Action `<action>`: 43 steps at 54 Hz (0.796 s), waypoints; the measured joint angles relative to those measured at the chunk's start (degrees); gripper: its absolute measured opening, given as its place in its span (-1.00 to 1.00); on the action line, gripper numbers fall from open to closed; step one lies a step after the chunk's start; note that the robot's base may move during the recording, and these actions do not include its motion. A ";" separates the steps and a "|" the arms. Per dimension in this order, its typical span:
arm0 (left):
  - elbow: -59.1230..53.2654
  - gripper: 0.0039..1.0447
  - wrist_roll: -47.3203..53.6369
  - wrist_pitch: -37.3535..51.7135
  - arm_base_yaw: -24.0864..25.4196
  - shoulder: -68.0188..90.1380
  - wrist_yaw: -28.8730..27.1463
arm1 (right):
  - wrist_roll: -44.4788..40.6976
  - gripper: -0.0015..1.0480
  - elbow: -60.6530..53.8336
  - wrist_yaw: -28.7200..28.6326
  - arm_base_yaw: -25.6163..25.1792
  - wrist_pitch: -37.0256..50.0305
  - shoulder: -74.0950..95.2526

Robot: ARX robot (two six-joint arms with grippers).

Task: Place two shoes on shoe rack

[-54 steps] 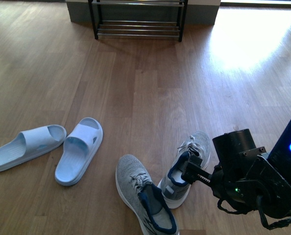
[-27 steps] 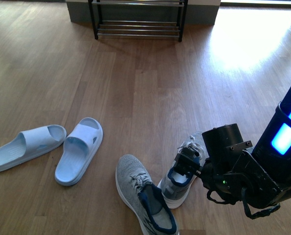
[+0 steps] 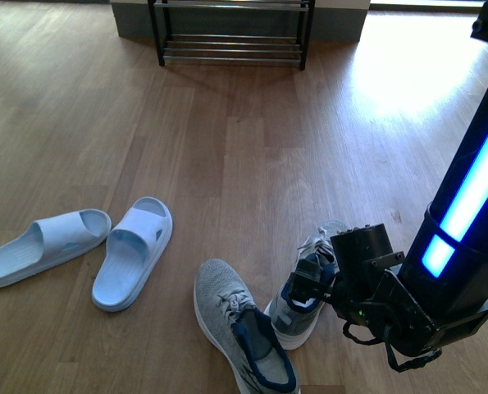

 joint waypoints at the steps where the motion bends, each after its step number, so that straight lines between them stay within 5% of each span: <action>1: 0.00 0.83 0.00 0.00 0.00 0.00 0.00 | -0.70 0.82 0.24 0.31 0.22 1.03 0.66; 11: 0.00 0.83 0.00 0.00 0.00 0.00 0.00 | -1.31 0.50 0.68 1.36 1.16 3.63 1.95; 30: 0.00 0.83 0.00 0.00 0.00 0.00 0.00 | -3.41 -0.46 -2.05 1.81 0.81 7.37 1.29; 37: 0.00 0.83 0.00 0.00 0.00 0.00 0.00 | -6.05 -0.98 -5.25 2.16 -0.50 8.20 -1.92; 43: 0.00 0.83 0.00 0.00 0.00 0.00 0.00 | -7.39 -0.97 -7.39 2.38 -1.60 8.52 -4.50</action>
